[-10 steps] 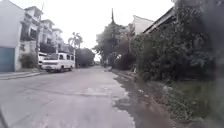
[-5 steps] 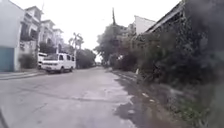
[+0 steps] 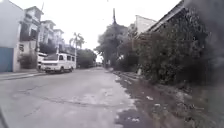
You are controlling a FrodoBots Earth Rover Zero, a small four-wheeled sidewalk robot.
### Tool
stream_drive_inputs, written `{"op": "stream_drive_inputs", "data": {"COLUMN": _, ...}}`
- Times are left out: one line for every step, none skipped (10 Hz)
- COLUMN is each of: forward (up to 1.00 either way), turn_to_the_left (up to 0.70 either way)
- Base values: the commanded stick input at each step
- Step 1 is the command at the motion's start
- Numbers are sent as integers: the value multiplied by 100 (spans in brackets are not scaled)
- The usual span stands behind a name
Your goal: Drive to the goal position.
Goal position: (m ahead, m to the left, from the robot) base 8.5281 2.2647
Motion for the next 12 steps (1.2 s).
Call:
{"op": "stream_drive_inputs", "data": {"forward": 50, "turn_to_the_left": 0}}
{"op": "stream_drive_inputs", "data": {"forward": 50, "turn_to_the_left": 0}}
{"op": "stream_drive_inputs", "data": {"forward": 50, "turn_to_the_left": 0}}
{"op": "stream_drive_inputs", "data": {"forward": 50, "turn_to_the_left": 0}}
{"op": "stream_drive_inputs", "data": {"forward": 50, "turn_to_the_left": 0}}
{"op": "stream_drive_inputs", "data": {"forward": 50, "turn_to_the_left": 0}}
{"op": "stream_drive_inputs", "data": {"forward": 50, "turn_to_the_left": 0}}
{"op": "stream_drive_inputs", "data": {"forward": 50, "turn_to_the_left": 0}}
{"op": "stream_drive_inputs", "data": {"forward": 50, "turn_to_the_left": 0}}
{"op": "stream_drive_inputs", "data": {"forward": 50, "turn_to_the_left": 0}}
{"op": "stream_drive_inputs", "data": {"forward": 50, "turn_to_the_left": 0}}
{"op": "stream_drive_inputs", "data": {"forward": 50, "turn_to_the_left": 0}}
